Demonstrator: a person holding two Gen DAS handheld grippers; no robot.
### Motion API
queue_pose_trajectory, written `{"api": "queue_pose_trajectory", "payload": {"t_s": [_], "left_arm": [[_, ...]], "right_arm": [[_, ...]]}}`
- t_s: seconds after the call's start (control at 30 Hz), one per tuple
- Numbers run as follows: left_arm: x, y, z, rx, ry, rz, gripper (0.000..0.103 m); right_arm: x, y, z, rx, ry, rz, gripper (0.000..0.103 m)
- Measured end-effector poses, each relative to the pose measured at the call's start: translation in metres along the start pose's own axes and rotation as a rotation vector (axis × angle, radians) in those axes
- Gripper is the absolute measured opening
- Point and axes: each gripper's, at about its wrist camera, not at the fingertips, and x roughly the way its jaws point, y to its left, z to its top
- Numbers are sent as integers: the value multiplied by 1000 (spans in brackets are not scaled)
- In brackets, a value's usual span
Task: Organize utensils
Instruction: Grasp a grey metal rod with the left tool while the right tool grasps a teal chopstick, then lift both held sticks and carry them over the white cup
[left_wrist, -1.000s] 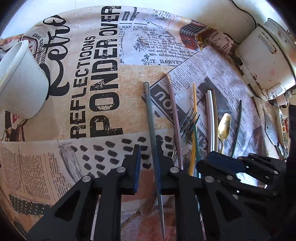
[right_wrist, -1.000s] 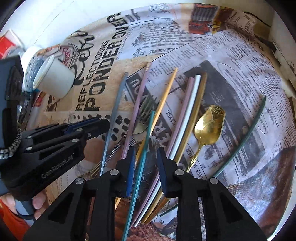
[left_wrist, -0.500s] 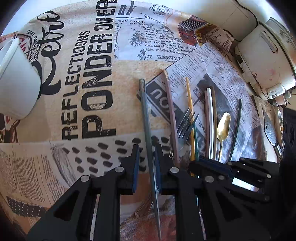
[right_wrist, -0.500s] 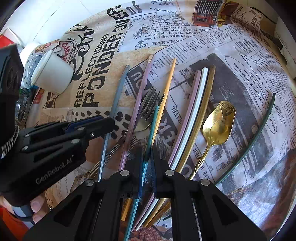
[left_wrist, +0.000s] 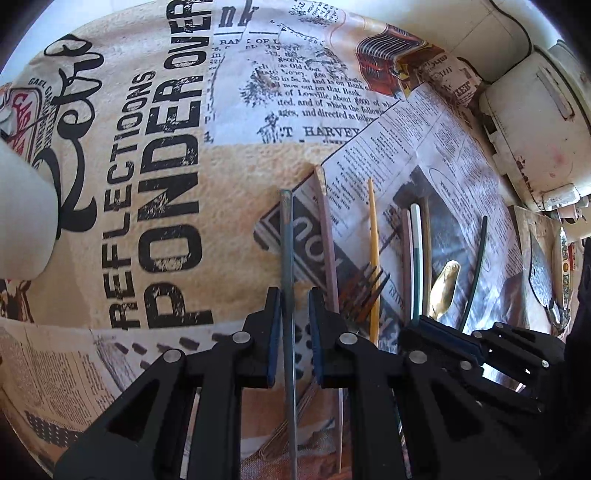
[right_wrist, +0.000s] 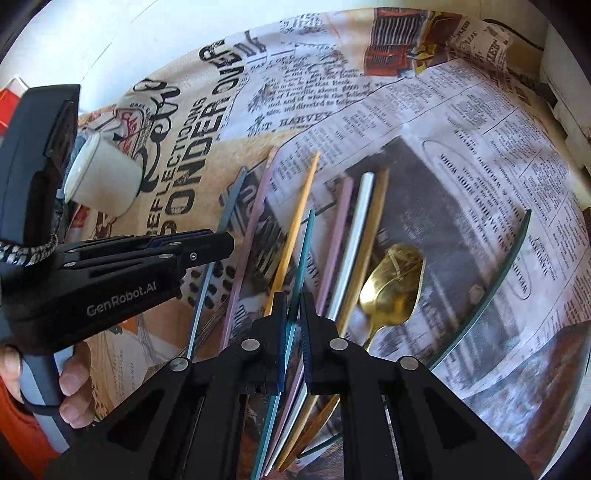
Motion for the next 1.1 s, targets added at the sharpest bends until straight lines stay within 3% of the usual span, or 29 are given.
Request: {"api": "queue_pose_trajectory", "payload": {"t_s": [0.13, 0.37, 0.67, 1.1], "left_arm": [[3, -12, 5, 80, 11, 72, 5], [-2, -20, -1, 128, -4, 108, 5], [-61, -28, -33, 96, -178, 98, 5], [-159, -23, -54, 99, -428, 54, 4]], "right_arm": [[-10, -3, 2, -6, -32, 13, 7], [-29, -7, 4, -3, -85, 28, 5], [-65, 2, -3, -20, -169, 20, 5], [-120, 40, -3, -51, -339, -7, 5]]}}
